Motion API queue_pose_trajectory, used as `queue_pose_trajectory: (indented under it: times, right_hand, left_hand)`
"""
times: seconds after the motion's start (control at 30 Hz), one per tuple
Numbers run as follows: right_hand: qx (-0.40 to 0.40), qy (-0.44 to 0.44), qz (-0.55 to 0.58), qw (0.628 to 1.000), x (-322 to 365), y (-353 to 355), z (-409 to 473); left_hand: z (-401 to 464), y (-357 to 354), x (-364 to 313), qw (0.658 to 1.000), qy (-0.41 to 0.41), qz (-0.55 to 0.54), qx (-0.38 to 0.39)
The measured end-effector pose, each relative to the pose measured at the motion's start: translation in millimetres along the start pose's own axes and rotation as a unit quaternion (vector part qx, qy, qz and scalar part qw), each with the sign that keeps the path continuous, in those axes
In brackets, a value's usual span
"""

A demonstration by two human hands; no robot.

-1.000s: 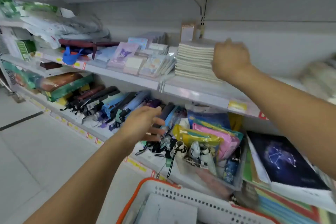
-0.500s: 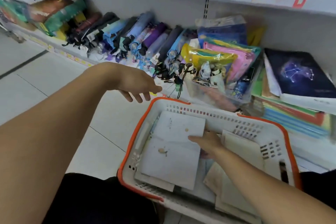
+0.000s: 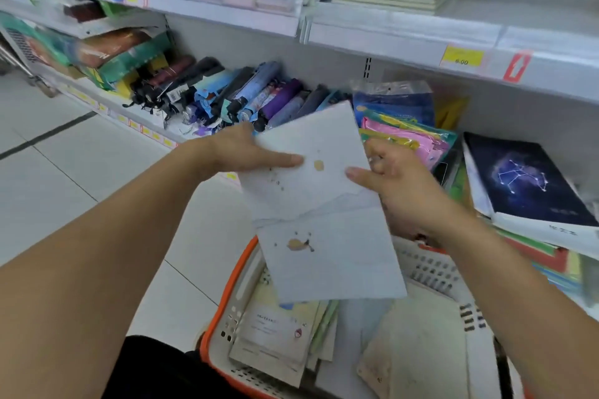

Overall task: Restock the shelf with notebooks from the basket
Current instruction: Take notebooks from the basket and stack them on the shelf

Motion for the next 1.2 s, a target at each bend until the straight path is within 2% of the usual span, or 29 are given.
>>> queue_pose_trajectory:
  times: [0.03, 0.07, 0.1, 0.13, 0.17, 0.2, 0.23, 0.27, 0.3, 0.37, 0.43, 0.47, 0.53, 0.63, 0.7, 0.8, 0.9, 1.03, 1.13, 1.2]
  right_hand:
    - [-0.023, 0.043, 0.021, 0.999, 27.3, 5.8, 4.3]
    - [-0.051, 0.083, 0.030, 0.995, 52.5, 11.8, 9.3]
    - [-0.075, 0.118, 0.037, 0.989, 75.3, 17.4, 14.6]
    - [-0.093, 0.146, 0.051, 0.984, 95.6, 22.6, 20.6]
    - [-0.107, 0.169, 0.080, 0.976, 113.2, 27.8, 27.4]
    - [-0.124, 0.190, 0.113, 0.967, 129.0, 32.5, 35.1]
    - [-0.141, 0.205, 0.144, 0.958, 142.2, 36.5, 42.5]
    - [-0.145, 0.200, 0.159, 0.956, 153.6, 40.0, 48.3]
    - [-0.129, 0.170, 0.174, 0.961, 162.4, 41.5, 52.6]
    - [-0.037, 0.063, 0.207, 0.976, 167.2, 44.5, 54.6]
    - [0.035, -0.020, 0.171, 0.984, 160.7, 44.5, 46.2]
    - [0.045, -0.040, 0.150, 0.987, 156.7, 44.0, 42.0]
    - [0.015, -0.040, 0.189, 0.981, 152.6, 44.7, 41.5]
    - [-0.043, -0.010, 0.293, 0.955, 162.9, 48.8, 51.1]
    - [-0.078, 0.013, 0.340, 0.937, 180.7, 56.5, 68.4]
    - [-0.147, 0.048, 0.351, 0.924, 214.9, 78.7, 110.2]
    - [-0.183, 0.046, 0.283, 0.940, 235.6, 97.3, 147.9]
    - [-0.228, -0.002, 0.063, 0.972, 227.5, 126.8, 171.0]
    - [-0.223, -0.010, -0.116, 0.968, 221.8, 147.9, 175.4]
    - [-0.212, -0.001, -0.218, 0.953, 219.7, 153.0, 179.1]
  left_hand:
    - [-0.3, 9.6, -3.0, 0.989, -0.023, -0.115, -0.087]
    - [0.4, 18.5, -5.6, 0.959, -0.052, -0.236, -0.145]
    - [0.5, 25.5, -8.8, 0.926, -0.079, -0.333, -0.158]
    - [0.0, 29.1, -11.2, 0.904, -0.104, -0.398, -0.121]
    - [-2.9, 28.5, -15.2, 0.891, -0.130, -0.433, -0.046]
    - [-8.4, 25.9, -21.5, 0.881, -0.153, -0.447, 0.025]
    - [-13.8, 23.1, -29.3, 0.873, -0.169, -0.452, 0.062]
    - [-16.6, 21.8, -38.1, 0.866, -0.180, -0.463, 0.058]
    - [-18.9, 22.3, -48.8, 0.852, -0.187, -0.488, 0.024]
    - [-22.5, 29.5, -68.1, 0.816, -0.188, -0.543, -0.065]
    - [-22.3, 38.1, -79.3, 0.800, -0.172, -0.564, -0.113]
    - [-21.8, 42.1, -81.2, 0.799, -0.164, -0.565, -0.124]
    - [-21.4, 47.6, -84.2, 0.792, -0.164, -0.577, -0.116]
    - [-26.3, 58.9, -95.2, 0.731, -0.209, -0.648, -0.034]
    - [-28.1, 66.7, -98.7, 0.710, -0.234, -0.664, -0.017]
    - [-28.0, 68.7, -96.2, 0.736, -0.216, -0.640, -0.044]
    - [-26.5, 64.2, -90.6, 0.770, -0.174, -0.611, -0.058]
    - [-23.2, 60.9, -80.5, 0.785, -0.149, -0.598, -0.062]
    - [-19.8, 58.4, -74.6, 0.794, -0.143, -0.587, -0.069]
    - [-16.9, 57.4, -72.4, 0.801, -0.140, -0.578, -0.066]
Point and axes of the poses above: each hand's wrist, its own z-axis towards the middle knuckle, its own y-axis out of the back of the hand, x = y × z, the point moved 2 cm from there along z, towards the middle knuckle, and after that the axes turned 13 degrees about z, right-handed, at the moved point
